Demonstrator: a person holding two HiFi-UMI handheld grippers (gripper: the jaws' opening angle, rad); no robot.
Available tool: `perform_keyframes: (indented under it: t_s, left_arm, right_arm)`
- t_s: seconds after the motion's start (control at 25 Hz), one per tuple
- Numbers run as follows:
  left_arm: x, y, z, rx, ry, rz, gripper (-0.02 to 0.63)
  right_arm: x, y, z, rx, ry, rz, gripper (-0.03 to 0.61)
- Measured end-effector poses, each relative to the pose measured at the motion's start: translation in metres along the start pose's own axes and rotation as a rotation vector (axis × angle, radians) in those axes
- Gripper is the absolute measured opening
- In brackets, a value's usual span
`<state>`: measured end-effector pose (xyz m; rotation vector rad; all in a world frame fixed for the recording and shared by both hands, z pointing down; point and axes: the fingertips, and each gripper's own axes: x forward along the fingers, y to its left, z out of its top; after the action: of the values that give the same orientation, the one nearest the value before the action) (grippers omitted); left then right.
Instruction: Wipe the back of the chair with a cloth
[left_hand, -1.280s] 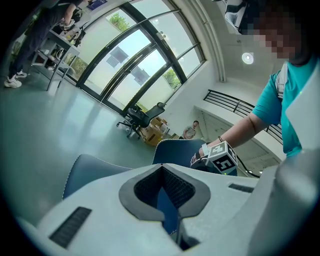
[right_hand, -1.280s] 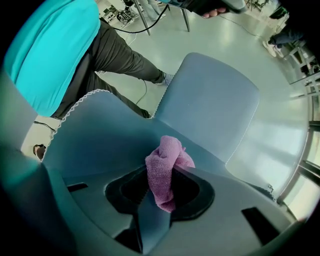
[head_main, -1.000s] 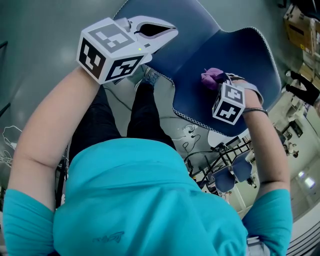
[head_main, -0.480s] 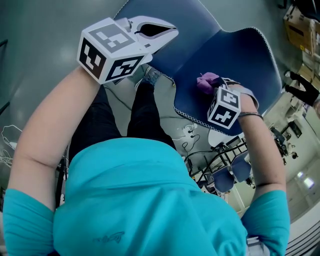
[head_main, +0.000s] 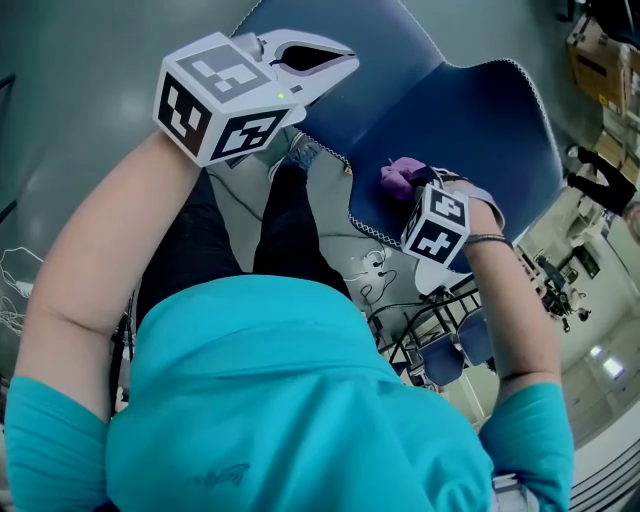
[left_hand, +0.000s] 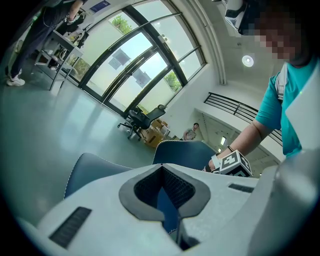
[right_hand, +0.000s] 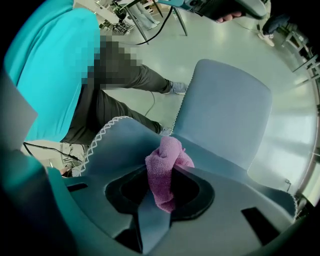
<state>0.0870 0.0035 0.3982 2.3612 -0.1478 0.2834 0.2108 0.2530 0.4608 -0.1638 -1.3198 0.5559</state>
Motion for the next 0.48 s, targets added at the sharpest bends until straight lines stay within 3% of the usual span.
perform_keyframes:
  t_s: [0.48]
  left_arm:
    - [-0.004, -0.003, -0.006, -0.004, -0.004, -0.001, -0.005]
  right_arm:
    - [0.000, 0.036, 0.035, 0.062, -0.086, 0.103, 0.114]
